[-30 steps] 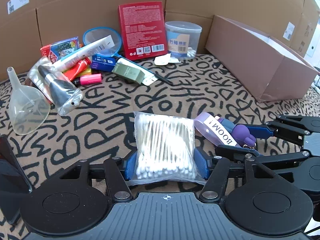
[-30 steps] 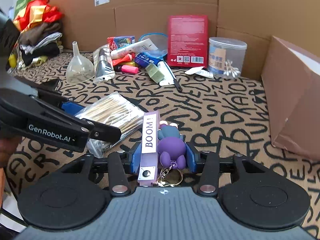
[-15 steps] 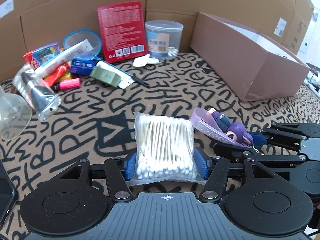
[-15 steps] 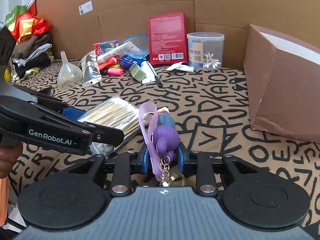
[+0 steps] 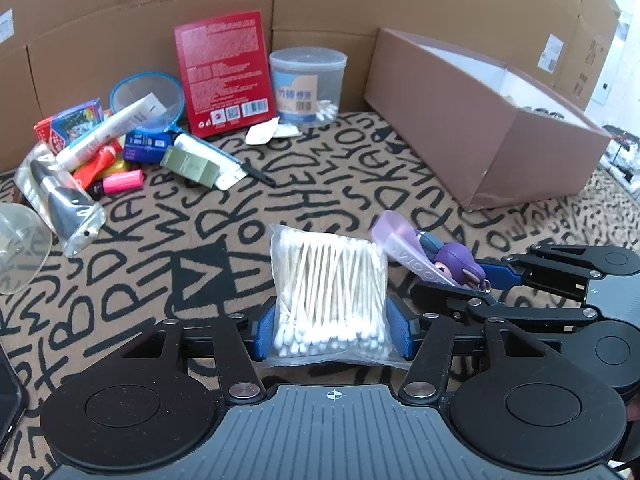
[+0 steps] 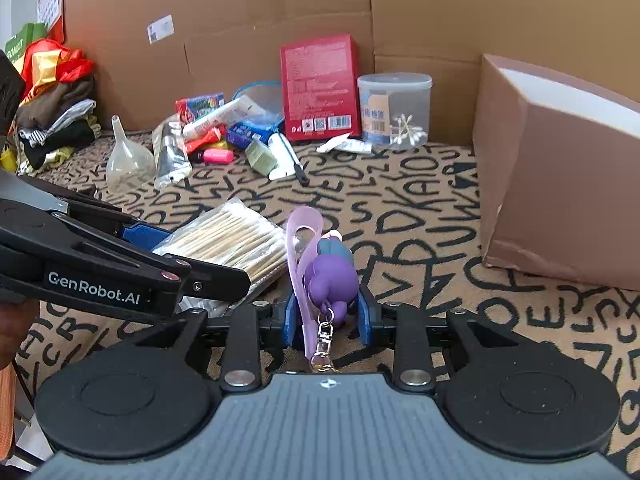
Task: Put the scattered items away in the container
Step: 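Carry the swab bag and keychain over the shoebox with both tools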
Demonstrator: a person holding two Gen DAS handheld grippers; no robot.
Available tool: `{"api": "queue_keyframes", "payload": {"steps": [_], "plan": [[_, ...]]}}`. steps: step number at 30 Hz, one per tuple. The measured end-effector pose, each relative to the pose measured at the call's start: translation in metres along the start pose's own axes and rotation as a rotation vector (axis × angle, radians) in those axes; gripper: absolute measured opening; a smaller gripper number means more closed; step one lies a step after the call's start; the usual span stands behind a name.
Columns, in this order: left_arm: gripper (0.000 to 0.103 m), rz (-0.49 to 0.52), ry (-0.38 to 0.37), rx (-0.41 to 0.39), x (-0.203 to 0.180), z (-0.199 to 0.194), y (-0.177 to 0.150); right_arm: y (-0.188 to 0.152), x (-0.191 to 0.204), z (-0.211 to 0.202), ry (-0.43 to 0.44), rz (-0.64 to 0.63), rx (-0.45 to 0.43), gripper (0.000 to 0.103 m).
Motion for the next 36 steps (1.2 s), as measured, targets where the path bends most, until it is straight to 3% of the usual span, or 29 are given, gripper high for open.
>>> {"api": "queue_keyframes", "payload": {"steps": [8, 19, 25, 36], "plan": [[0.056, 0.029, -0.011, -0.081, -0.016, -0.018, 0.025, 0.019, -0.011, -0.024, -0.035, 0.007, -0.088, 0.033], [0.057, 0.144, -0.069, -0.248, -0.065, -0.047, 0.098, 0.063, -0.047, -0.076, -0.15, -0.012, -0.286, 0.033], [0.057, 0.23, -0.11, -0.281, -0.111, -0.033, 0.136, 0.075, -0.082, -0.091, -0.248, 0.002, -0.333, 0.033], [0.057, 0.284, -0.158, -0.268, -0.173, 0.022, 0.198, 0.095, -0.163, -0.081, -0.359, 0.069, -0.332, 0.033]]}}
Point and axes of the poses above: each gripper's, at about its wrist camera, not at the fingertips, and z roughly the way its jaws point, x to its left, y to its top, the point moved 4 cm from there along z, roughly the way its jaws point, and after that the axes turned 5 degrees about x, right-handed, at the moved point
